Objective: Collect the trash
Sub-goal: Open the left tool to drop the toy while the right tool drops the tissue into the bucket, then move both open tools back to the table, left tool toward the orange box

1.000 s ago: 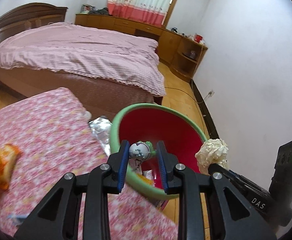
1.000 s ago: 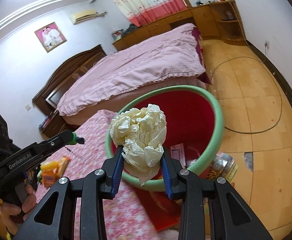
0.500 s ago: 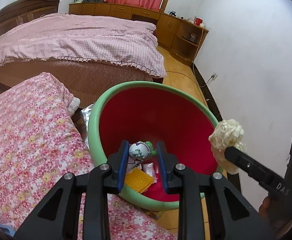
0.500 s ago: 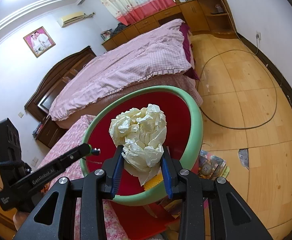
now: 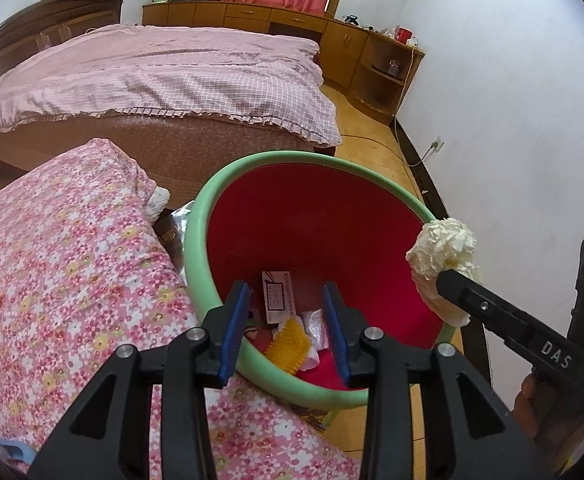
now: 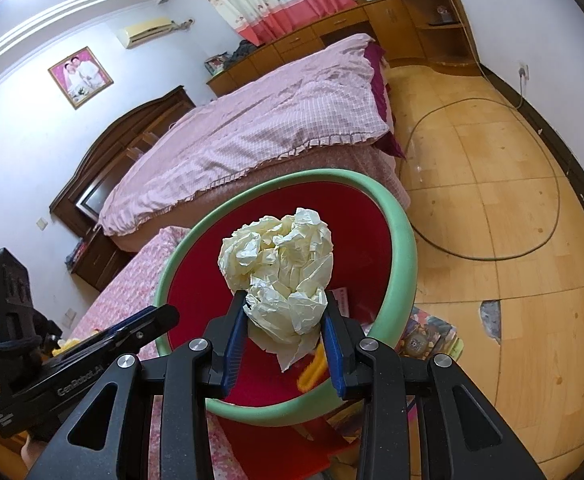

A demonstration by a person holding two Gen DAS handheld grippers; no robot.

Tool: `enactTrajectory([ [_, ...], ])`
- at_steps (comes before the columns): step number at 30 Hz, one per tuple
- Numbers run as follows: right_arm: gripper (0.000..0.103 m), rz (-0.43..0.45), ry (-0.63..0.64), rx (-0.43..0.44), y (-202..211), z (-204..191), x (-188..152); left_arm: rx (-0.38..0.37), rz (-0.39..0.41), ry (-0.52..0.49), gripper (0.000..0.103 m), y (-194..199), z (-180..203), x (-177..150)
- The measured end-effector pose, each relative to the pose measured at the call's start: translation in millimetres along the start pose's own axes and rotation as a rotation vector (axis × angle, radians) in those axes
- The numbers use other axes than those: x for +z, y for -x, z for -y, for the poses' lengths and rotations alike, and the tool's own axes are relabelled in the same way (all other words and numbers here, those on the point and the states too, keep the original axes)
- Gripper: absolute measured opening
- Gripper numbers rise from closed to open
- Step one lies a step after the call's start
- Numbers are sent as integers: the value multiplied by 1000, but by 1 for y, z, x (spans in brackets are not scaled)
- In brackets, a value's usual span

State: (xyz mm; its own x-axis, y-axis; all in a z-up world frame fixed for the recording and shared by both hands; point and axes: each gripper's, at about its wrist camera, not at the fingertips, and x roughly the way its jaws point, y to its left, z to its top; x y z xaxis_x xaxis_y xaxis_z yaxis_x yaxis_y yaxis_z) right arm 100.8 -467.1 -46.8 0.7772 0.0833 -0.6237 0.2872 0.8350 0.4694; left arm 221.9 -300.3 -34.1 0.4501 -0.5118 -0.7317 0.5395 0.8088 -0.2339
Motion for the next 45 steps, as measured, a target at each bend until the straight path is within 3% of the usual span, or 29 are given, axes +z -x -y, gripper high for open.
enactTrajectory([
  [9,40,-25,-6,-4,-8,-2,2,23,27,27,39,23,-9,-6],
  [14,43,-39,-9,-3,-11,-4,-2,45,43,46,45,34,-17,-10],
  [20,53,-43,-6,5,-10,-8,-4,61,59,79,47,47,-28,-15],
  [24,67,-12,-9,30,-3,-10,-6,84,66,99,48,55,-35,-20],
  [30,69,7,-8,24,4,-17,-6,114,78,133,48,71,-48,-27],
  [34,78,28,6,27,10,-27,-8,140,95,158,48,85,-61,-32],
  [45,79,16,53,59,11,-58,-18,228,131,231,49,123,-104,-47],
])
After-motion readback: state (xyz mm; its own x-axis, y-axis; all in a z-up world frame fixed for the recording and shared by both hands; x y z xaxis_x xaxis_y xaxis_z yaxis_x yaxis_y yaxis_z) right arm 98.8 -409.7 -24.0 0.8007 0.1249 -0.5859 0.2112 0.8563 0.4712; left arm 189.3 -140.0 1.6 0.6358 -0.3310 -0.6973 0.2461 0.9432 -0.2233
